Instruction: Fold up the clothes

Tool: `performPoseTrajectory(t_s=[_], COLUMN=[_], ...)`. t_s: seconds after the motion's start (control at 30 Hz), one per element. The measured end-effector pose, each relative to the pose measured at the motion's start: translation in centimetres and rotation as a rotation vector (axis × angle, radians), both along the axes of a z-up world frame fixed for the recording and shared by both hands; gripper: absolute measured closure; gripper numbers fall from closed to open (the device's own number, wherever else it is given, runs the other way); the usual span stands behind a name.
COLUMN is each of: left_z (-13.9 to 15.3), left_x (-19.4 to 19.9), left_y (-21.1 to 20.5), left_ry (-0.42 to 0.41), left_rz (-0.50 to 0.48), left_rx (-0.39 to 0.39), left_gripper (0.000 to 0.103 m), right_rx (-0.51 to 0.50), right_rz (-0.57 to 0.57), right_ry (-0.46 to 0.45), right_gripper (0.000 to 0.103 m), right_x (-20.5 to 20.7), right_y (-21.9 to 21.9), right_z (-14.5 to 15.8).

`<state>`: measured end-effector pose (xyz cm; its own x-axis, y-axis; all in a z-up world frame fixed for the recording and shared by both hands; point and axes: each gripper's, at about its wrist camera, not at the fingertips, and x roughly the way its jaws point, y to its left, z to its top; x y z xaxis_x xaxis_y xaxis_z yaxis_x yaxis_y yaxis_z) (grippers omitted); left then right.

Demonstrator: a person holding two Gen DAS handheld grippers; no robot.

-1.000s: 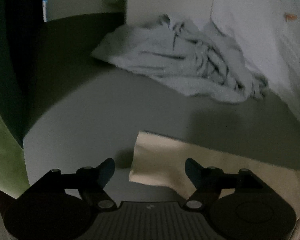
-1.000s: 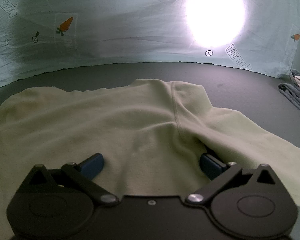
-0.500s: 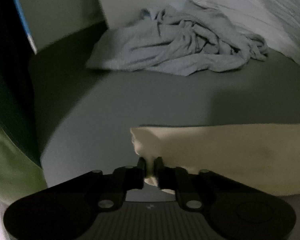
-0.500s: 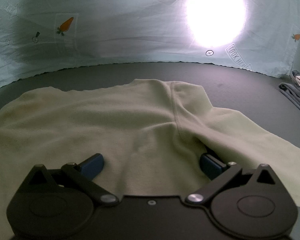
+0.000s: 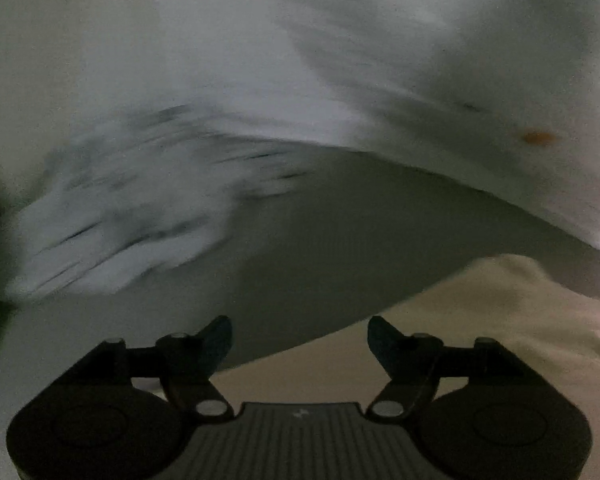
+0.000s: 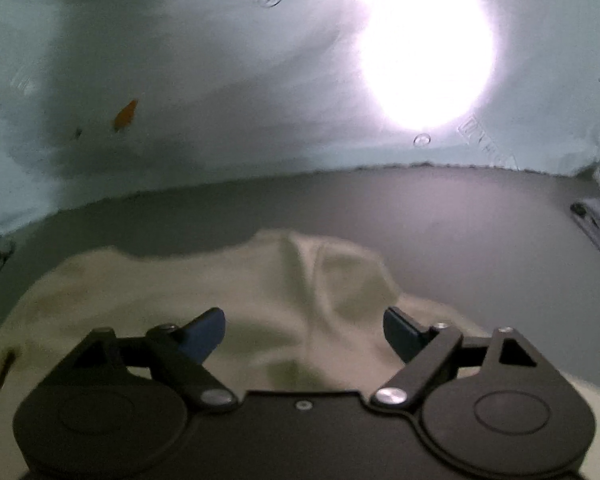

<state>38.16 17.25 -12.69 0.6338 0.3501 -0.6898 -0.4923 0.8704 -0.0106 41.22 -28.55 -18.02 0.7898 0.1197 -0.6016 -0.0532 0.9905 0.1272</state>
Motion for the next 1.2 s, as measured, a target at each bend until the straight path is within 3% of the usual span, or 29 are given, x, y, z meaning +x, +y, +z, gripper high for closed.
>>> performPoseTrajectory(t_s=[0.03, 0.1, 0.2, 0.3, 0.37, 0.4, 0.43, 0.47, 0.5, 0.53, 0.57, 0.6, 0.83, 0.9, 0.93, 1.03, 1.1, 1.2], left_z=[-0.3, -0.9, -2.4, -3.9, -4.8, -5.1, -5.4, -5.7, -5.9, -6.3, -6.6, -6.8, -7.4, -6.8, -6.4, -4.1, -2.3, -0.6], left_x=[2.3, 6.8, 13.3, 18.0, 20.4, 21.3, 21.9, 22.3, 22.5, 22.6, 22.7, 22.8, 23.8, 23.4, 23.0, 21.4, 19.2, 14.9], left_y=[-0.9, -2.8, -4.6, -5.8, -6.1, -6.0, -6.1, -6.1, -6.4, -6.7, -7.0, -7.1, -6.1, -6.4, -6.4, -6.3, -6.5, -7.3], left_ry=[0.009, 0.032, 0.061, 0.094, 0.108, 0.111, 0.112, 0.113, 0.121, 0.123, 0.121, 0.12, 0.122, 0.106, 0.088, 0.036, -0.004, -0.039], left_rz=[-0.074, -0.228, -0.389, -0.459, -0.499, -0.509, -0.513, -0.515, -0.505, -0.489, -0.471, -0.457, -0.336, -0.329, -0.322, -0.288, -0.269, -0.227], left_rx=[0.021, 0.071, 0.114, 0.116, 0.064, 0.033, 0.008, -0.008, -0.01, 0.008, 0.034, 0.048, -0.019, -0.019, -0.02, -0.018, -0.021, -0.021], left_gripper=[0.025, 0.025, 0.025, 0.025, 0.025, 0.028, 0.041, 0.053, 0.083, 0.099, 0.099, 0.099, 0.098, 0.093, 0.093, 0.067, 0.056, 0.039], right_rx=[0.002, -0.006, -0.038, -0.076, -0.077, -0.069, -0.061, -0.055, -0.052, -0.058, -0.066, -0.074, -0.157, -0.233, -0.257, -0.258, -0.224, -0.18], right_rz=[0.006, 0.034, 0.077, 0.064, 0.088, 0.108, 0.128, 0.148, 0.165, 0.173, 0.18, 0.178, 0.151, 0.148, 0.137, 0.091, 0.064, 0.063], right_ry=[0.002, 0.017, 0.058, 0.11, 0.154, 0.168, 0.179, 0.187, 0.189, 0.173, 0.153, 0.134, 0.119, 0.112, 0.088, 0.022, -0.016, -0.031], right_gripper=[0.019, 0.033, 0.034, 0.032, 0.034, 0.04, 0.046, 0.064, 0.081, 0.091, 0.098, 0.098, 0.096, 0.063, 0.057, 0.045, 0.032, 0.027], right_x=[1.1, 3.5, 7.1, 9.8, 10.9, 11.2, 11.5, 11.6, 11.6, 11.5, 11.5, 11.6, 13.0, 13.1, 12.7, 10.6, 8.2, 3.6], right_y=[-0.4, -0.7, -0.9, -1.0, -1.1, -1.1, -1.1, -1.0, -0.9, -0.7, -0.7, -0.6, 0.0, 0.5, 0.7, 0.5, 0.3, 0.8], right_z=[0.0, 0.0, -0.7, -1.8, -2.6, -2.8, -3.0, -3.2, -3.3, -3.1, -2.9, -2.8, -3.5, -3.1, -2.7, -0.7, 0.5, 1.5])
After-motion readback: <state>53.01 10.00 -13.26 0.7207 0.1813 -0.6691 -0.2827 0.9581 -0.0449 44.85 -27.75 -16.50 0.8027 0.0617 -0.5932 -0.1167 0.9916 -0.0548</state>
